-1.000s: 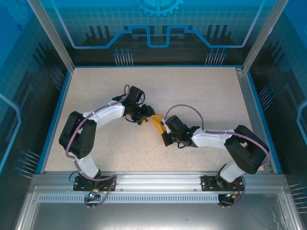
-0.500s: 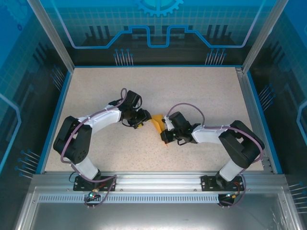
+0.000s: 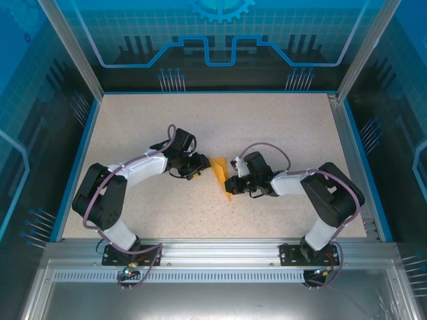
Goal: Fold a paper plane with a square sheet of paper (pick it up from the middle)
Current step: Fold the wing for the fifth time at the center of the table.
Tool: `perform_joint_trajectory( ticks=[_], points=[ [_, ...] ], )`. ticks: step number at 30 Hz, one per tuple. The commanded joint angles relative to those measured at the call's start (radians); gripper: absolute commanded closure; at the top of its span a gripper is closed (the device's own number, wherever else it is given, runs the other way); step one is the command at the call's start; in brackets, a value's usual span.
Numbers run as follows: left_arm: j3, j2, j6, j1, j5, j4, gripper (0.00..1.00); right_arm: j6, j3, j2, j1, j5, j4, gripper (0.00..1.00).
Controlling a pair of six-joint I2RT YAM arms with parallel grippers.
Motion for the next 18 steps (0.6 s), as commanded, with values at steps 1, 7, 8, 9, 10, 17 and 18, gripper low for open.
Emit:
perform_joint_trajectory(
  ticks=[1, 7, 8, 9, 10, 17, 18],
  points=[
    [-0.027, -0.035, 0.029, -0.001, 0.035, 0.044, 0.52, 0.042, -0.012, 0.039, -0.031, -0.117, 0.080, 1.00],
    [-0.038, -0.040, 0.034, -0.006, 0.041, 0.061, 0.52, 0.089, -0.015, 0.077, -0.058, -0.168, 0.134, 1.00],
    [-0.040, -0.039, 0.035, -0.005, 0.046, 0.065, 0.52, 0.094, -0.014, 0.084, -0.061, -0.177, 0.139, 1.00],
    [-0.041, -0.037, 0.035, -0.008, 0.049, 0.069, 0.52, 0.097, -0.013, 0.089, -0.064, -0.183, 0.141, 1.00],
    [-0.043, -0.037, 0.037, -0.010, 0.052, 0.075, 0.52, 0.103, -0.011, 0.097, -0.067, -0.194, 0.147, 1.00],
    [-0.071, -0.037, 0.047, -0.023, 0.081, 0.151, 0.53, 0.145, -0.010, 0.132, -0.088, -0.238, 0.180, 1.00],
    [-0.078, -0.036, 0.047, -0.026, 0.089, 0.167, 0.53, 0.153, -0.011, 0.135, -0.094, -0.248, 0.188, 1.00]
  ],
)
